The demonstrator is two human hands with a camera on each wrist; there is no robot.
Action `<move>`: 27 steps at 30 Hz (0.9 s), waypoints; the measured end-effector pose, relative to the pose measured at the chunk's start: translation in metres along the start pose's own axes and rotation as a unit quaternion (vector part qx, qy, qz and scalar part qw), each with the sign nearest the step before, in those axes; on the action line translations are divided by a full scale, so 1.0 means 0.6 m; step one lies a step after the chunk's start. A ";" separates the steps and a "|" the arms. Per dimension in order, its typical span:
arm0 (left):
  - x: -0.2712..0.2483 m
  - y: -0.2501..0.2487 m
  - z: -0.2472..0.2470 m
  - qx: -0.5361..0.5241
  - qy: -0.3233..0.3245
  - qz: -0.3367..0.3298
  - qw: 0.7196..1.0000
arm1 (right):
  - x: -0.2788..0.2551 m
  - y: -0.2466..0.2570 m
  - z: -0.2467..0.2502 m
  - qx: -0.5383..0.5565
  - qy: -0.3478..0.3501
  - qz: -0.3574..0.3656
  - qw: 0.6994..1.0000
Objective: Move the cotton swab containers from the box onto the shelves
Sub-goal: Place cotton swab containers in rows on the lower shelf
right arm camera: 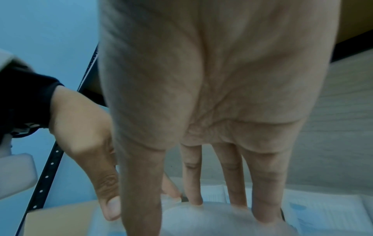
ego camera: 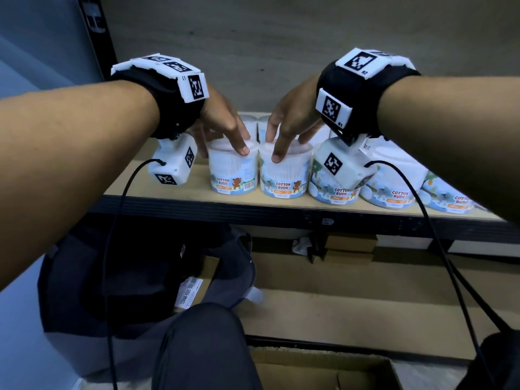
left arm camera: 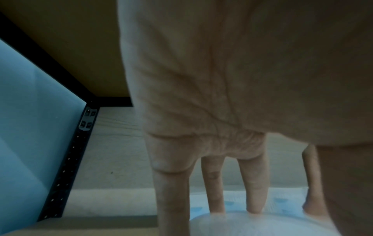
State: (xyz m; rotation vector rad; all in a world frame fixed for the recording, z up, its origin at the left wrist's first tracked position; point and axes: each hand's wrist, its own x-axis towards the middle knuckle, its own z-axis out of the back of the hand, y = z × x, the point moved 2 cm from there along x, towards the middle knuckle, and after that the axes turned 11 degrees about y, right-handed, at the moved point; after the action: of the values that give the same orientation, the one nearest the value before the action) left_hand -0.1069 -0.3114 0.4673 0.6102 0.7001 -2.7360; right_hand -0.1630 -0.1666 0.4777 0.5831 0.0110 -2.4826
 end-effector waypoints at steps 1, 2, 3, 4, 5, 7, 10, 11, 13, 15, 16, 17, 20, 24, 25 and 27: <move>-0.002 -0.001 -0.001 -0.003 -0.002 0.002 1.000 | -0.001 -0.002 -0.002 0.005 -0.004 0.006 1.000; -0.003 -0.002 -0.002 -0.006 -0.004 0.003 1.000 | -0.002 -0.003 -0.003 0.008 -0.008 0.010 1.000; -0.005 -0.003 -0.003 -0.008 -0.005 0.005 1.000 | -0.002 -0.004 -0.004 0.010 -0.011 0.013 1.000; -0.007 -0.004 -0.004 -0.009 -0.007 0.005 1.000 | -0.003 -0.004 -0.004 0.012 -0.012 0.015 1.000; -0.008 -0.005 -0.005 -0.011 -0.008 0.005 1.000 | -0.004 -0.003 -0.004 0.014 -0.011 0.015 1.000; -0.010 -0.007 -0.007 -0.015 -0.009 0.003 1.000 | -0.004 -0.002 -0.005 0.016 -0.011 0.015 1.000; -0.013 -0.009 -0.010 -0.019 -0.010 0.002 1.000 | -0.005 -0.003 -0.006 0.022 -0.013 0.019 0.999; -0.014 -0.009 -0.010 -0.019 -0.010 0.002 1.000 | -0.005 -0.004 -0.007 0.024 -0.014 0.021 0.999; -0.015 -0.011 -0.010 -0.019 -0.009 0.001 1.000 | -0.007 -0.005 -0.007 0.026 -0.016 0.023 0.999; -0.015 -0.011 -0.010 -0.019 -0.005 0.000 1.000 | -0.008 -0.006 -0.007 0.027 -0.016 0.024 0.999; -0.015 -0.011 -0.010 -0.019 -0.002 -0.001 1.000 | -0.009 -0.007 -0.007 0.027 -0.017 0.025 0.999; -0.015 -0.010 -0.009 -0.018 0.000 -0.003 1.000 | -0.009 -0.007 -0.007 0.026 -0.019 0.025 0.999; -0.014 -0.009 -0.008 -0.018 -0.005 -0.005 1.000 | -0.008 -0.008 -0.007 0.026 -0.018 0.027 0.999; -0.011 -0.008 -0.007 -0.014 -0.004 -0.006 1.000 | -0.005 -0.007 -0.007 0.027 -0.010 0.026 0.999; -0.010 -0.007 -0.007 -0.014 -0.003 -0.005 1.000 | -0.004 -0.006 -0.006 0.027 -0.009 0.026 0.999; -0.009 -0.007 -0.007 -0.014 0.001 -0.002 1.000 | -0.004 -0.006 -0.004 0.024 -0.008 0.023 0.999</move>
State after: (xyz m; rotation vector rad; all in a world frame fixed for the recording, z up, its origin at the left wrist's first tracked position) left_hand -0.1024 -0.3047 0.4678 0.6052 0.7386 -2.7261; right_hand -0.1621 -0.1621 0.4760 0.5778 -0.0668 -2.4474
